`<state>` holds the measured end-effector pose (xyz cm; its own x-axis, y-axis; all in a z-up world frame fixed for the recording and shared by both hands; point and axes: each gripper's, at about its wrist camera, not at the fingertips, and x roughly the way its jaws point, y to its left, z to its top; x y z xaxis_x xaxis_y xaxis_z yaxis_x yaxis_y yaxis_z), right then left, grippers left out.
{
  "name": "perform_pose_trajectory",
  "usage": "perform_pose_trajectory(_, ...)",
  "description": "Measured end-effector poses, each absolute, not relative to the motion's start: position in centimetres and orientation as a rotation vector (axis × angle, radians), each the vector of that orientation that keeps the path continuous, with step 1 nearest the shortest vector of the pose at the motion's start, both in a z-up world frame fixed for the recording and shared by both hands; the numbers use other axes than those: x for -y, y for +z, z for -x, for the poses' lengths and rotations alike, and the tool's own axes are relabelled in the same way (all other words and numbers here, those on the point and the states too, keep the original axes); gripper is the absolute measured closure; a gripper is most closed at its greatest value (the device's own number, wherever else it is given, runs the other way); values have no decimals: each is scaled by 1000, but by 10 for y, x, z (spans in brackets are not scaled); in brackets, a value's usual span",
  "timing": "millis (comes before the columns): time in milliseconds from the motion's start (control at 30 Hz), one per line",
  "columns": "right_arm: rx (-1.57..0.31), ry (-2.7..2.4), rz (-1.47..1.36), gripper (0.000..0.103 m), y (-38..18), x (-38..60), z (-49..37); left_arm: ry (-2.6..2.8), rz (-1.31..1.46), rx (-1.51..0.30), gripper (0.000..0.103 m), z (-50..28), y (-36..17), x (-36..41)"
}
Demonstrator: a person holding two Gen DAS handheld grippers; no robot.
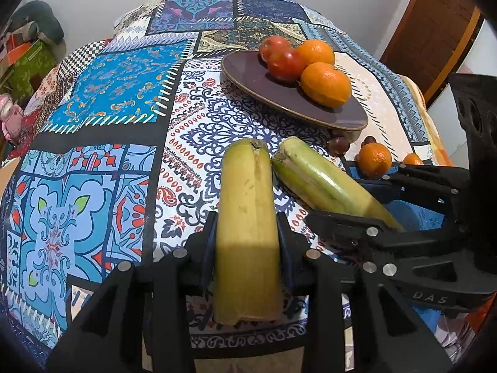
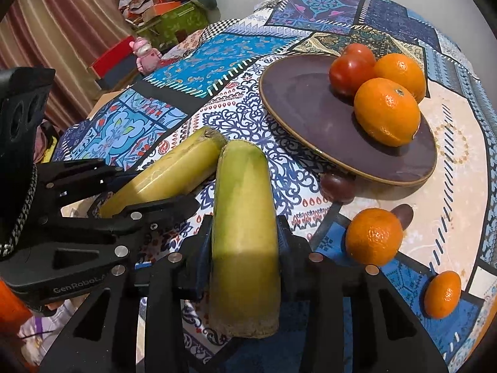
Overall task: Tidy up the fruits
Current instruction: 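Lift both bananas upright off the quilt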
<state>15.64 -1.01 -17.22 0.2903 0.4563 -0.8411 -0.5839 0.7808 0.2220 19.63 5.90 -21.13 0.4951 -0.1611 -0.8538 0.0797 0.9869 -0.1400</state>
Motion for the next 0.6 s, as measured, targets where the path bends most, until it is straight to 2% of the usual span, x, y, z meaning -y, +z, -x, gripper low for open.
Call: perform_pose_trajectory(600, -954, 673, 70, 68, -139, 28, -160, -127, 98, -993, 68, -187, -185, -73)
